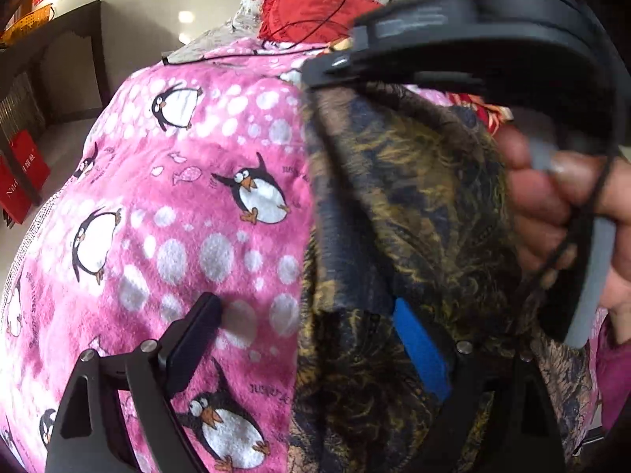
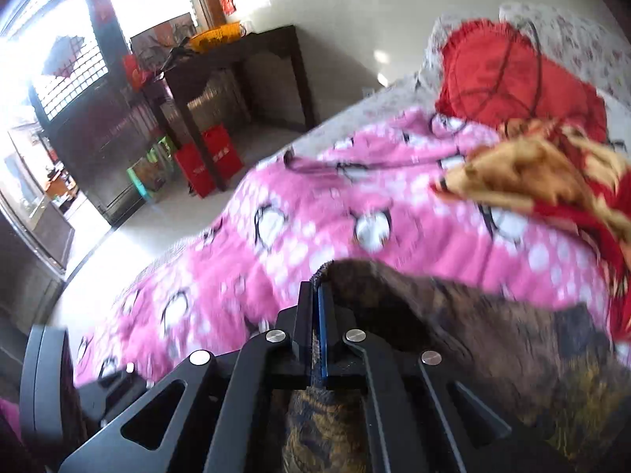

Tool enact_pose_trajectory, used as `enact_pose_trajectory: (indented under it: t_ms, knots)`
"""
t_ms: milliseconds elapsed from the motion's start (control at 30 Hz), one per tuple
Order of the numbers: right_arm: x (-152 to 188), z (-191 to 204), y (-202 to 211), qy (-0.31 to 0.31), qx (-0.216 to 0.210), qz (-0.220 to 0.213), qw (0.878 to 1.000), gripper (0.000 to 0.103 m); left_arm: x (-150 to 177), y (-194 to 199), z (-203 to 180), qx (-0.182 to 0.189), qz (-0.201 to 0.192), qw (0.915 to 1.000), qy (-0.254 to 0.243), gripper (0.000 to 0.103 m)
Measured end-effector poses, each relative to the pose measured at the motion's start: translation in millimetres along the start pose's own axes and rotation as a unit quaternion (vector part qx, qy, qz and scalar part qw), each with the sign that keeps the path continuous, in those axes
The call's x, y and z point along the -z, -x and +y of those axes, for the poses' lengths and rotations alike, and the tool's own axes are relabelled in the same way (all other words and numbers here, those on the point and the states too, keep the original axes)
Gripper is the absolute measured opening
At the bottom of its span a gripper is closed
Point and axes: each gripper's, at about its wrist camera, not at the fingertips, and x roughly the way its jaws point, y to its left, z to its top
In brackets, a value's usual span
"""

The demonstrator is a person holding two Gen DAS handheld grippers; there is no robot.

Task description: Fold small clothes

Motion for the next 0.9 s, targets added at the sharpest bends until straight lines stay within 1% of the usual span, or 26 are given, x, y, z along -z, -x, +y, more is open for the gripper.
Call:
enact_pose_trajectory:
  t_ms: [67,133,167,200,233,267,300,333,367,433,467,500,567,600,667,733,767,800,833,867,900]
  knots:
    - [0,-1,-28,-0.013,0.009,0.028,0.999,0.0,0,-1,-2,-0.007,-0.003,1.0,-0.005,0.092]
    - [6,-2,-36,-0.024,0.014,0.036,0.999,0.0,0,-1,-5,-0.011,-0.002,0.9999,-0.013,0.092]
    - [9,-4,-34,-0.036,0.004,0.031,0.999,0.0,0,-1,-6,-0.009,-0.002,0.9999,-0.011,0.092]
    - [11,-8,-25,-0.055,-0.017,0.025,0.998,0.0,0,2,-5,-0.005,-0.003,1.0,-0.008,0.092]
    - [13,-13,-17,-0.067,-0.033,0.022,0.997,0.003,-1,5,-4,0.002,-0.004,1.0,-0.003,0.092]
    - [17,-16,-1,-0.077,-0.045,0.02,0.996,0.015,-2,9,-3,0.008,-0.007,0.9999,0.003,0.092]
    - [21,-18,18,-0.076,-0.04,0.012,0.996,0.029,-5,14,-1,0.011,-0.012,0.9998,0.008,0.092]
    - [27,-20,38,-0.07,-0.026,0.002,0.997,0.033,-8,19,2,0.015,-0.019,0.9996,0.011,0.092]
    - [35,-24,59,-0.061,-0.006,-0.011,0.998,0.034,-11,25,2,0.018,-0.031,0.9993,0.012,0.092]
    - [57,-39,98,-0.06,0.036,-0.02,0.997,0.034,-17,33,2,0.019,-0.047,0.9986,0.013,0.092]
    - [68,-43,112,-0.063,0.058,-0.02,0.996,0.034,-20,35,2,0.02,-0.05,0.9985,0.014,0.092]
    - [83,-52,128,-0.066,0.088,-0.021,0.994,0.034,-23,35,1,0.023,-0.049,0.9984,0.016,0.092]
    - [110,-67,147,-0.069,0.134,-0.02,0.988,0.034,-28,28,-5,0.021,-0.042,0.9987,0.017,0.092]
    - [128,-74,153,-0.072,0.157,-0.009,0.985,0.034,-29,23,-7,0.02,-0.038,0.999,0.015,0.092]
    - [154,-87,155,-0.083,0.186,0.015,0.979,0.034,-28,9,-14,0.006,-0.027,0.9996,0.009,0.092]
    - [173,-104,159,-0.104,0.219,0.02,0.97,0.034,-26,-12,-16,-0.017,-0.001,0.9998,0.006,0.092]
    - [182,-116,160,-0.116,0.244,0.022,0.963,0.034,-24,-19,-16,-0.026,0.007,0.9996,0.001,0.092]
    - [189,-130,162,-0.135,0.267,0.027,0.954,0.034,-23,-21,-19,-0.035,0.004,0.9993,-0.009,0.092]
    - [195,-140,171,-0.158,0.274,0.032,0.948,0.034,-22,-19,-24,-0.048,-0.002,0.9985,-0.027,0.092]
    - [201,-151,181,-0.192,0.264,0.023,0.945,0.034,-21,-19,-27,-0.054,0.0,0.9979,-0.035,0.092]
    - [206,-157,193,-0.216,0.243,0.002,0.946,0.034,-20,-17,-30,-0.058,0.003,0.9975,-0.04,0.092]
